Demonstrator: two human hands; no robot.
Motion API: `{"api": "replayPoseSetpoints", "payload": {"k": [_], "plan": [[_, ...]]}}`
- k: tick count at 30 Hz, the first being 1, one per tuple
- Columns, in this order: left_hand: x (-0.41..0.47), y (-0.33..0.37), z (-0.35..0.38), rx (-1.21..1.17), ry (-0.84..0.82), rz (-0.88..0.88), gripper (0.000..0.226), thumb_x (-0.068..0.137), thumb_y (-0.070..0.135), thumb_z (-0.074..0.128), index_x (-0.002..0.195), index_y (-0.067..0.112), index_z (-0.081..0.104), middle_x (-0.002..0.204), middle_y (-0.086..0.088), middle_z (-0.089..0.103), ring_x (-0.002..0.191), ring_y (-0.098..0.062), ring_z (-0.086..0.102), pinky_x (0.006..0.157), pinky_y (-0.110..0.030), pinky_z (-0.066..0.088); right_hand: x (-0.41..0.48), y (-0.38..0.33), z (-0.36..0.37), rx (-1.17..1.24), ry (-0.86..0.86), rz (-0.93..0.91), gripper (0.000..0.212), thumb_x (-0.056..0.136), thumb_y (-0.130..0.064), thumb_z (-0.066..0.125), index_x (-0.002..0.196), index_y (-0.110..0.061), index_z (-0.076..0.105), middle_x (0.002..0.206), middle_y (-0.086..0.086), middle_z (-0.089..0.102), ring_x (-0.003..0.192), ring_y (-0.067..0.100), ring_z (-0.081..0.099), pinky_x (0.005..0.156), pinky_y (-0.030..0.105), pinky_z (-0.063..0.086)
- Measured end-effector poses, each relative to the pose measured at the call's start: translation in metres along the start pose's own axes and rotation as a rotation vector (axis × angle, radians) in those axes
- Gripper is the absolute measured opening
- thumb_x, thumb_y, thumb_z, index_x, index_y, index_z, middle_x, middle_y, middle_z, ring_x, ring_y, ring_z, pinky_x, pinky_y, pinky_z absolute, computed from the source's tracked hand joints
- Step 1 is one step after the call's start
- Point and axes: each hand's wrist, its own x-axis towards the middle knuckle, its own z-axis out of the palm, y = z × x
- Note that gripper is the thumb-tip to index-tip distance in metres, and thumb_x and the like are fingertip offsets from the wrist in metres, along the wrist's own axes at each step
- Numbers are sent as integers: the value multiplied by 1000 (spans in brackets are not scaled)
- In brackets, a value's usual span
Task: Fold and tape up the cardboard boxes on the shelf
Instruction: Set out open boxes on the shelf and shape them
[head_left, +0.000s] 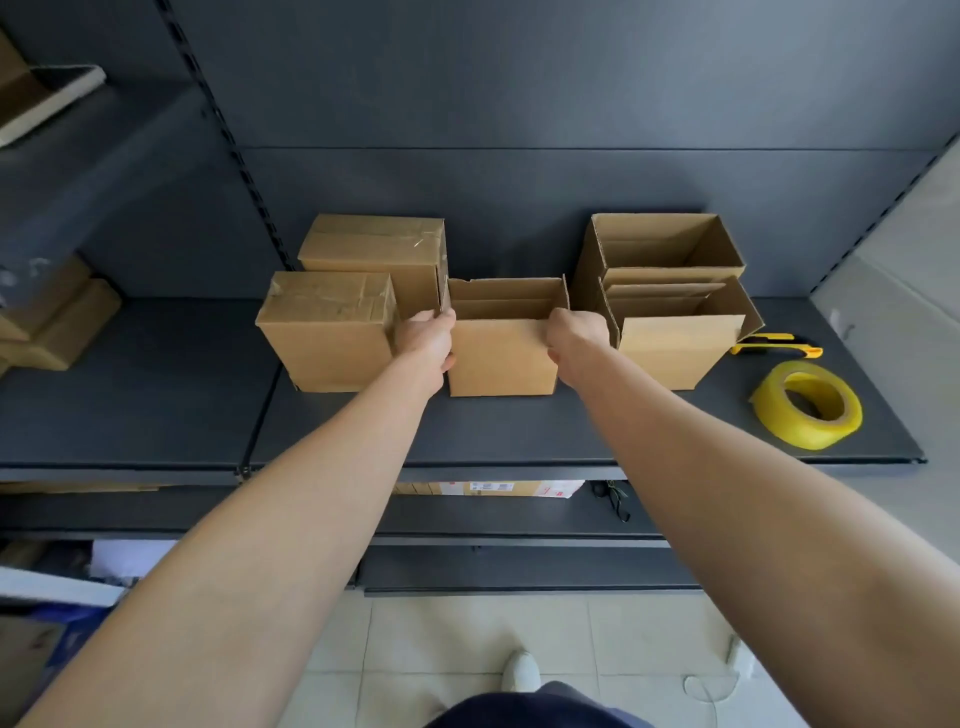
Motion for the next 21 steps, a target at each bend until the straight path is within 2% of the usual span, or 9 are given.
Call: {"api": "replayPoseSetpoints", "payload": {"k": [3,6,8,10,12,14,17,19,21], "plan": [[10,8,11,3,29,18,33,96,24,54,128,15,55,104,-1,56,97,-18,54,88,-31,52,15,-11,5,-28,-34,-37,30,94,-19,45,115,-3,59,84,7,51,68,19,45,63,29,41],[19,16,21,3,25,30,34,98,20,51,131,13,52,80,4,49,72,-10,47,82,-29,46,27,-23,8,-31,-112,-88,35,96,-15,43,125,2,53,70,1,41,60,14,40,64,28,42],[23,20,27,-5,15,31,37,98,17,50,134,12,49,79,4,48,68,-9,44,80,-29,44,33,-30,9,-5,-128,-112,37,97,-13,43,129,4,49,69,-1,38,58,10,37,57,24,38],[27,23,31,-33,-4,38,40,98,16,50,137,11,47,96,0,57,81,-12,51,90,-28,44,38,-34,12,-4,-130,-115,38,97,-12,42,131,3,47,71,-1,38,59,9,37,55,22,36],[32,25,35,-59,-11,44,43,97,13,49,140,13,45,119,-4,56,107,-19,51,104,-34,41,42,-37,15,9,-121,-100,40,97,-14,41,135,-3,44,81,1,45,64,10,40,60,22,40],[35,27,36,-88,-19,43,46,97,11,49,142,14,42,131,-5,52,122,-21,46,109,-36,37,46,-37,18,26,-109,-74,43,97,-17,41,139,-11,40,99,2,48,75,13,45,77,27,47],[38,32,37,-113,-62,41,50,97,10,47,145,16,35,144,-5,43,131,-19,40,112,-36,32,50,-39,20,44,-139,-64,51,95,-15,41,145,-16,33,108,0,44,91,17,45,95,33,47],[39,34,38,-108,-93,38,53,97,9,46,148,17,31,148,-4,38,135,-19,37,114,-37,29,52,-40,21,36,-151,-56,54,93,-14,43,146,-17,31,113,0,47,93,17,45,95,34,47],[39,35,37,-59,-108,56,54,98,8,44,149,17,28,150,-2,35,136,-19,36,115,-36,28,51,-39,21,12,-140,-43,51,92,-13,44,143,-14,36,109,1,50,84,15,47,82,30,50]]}}
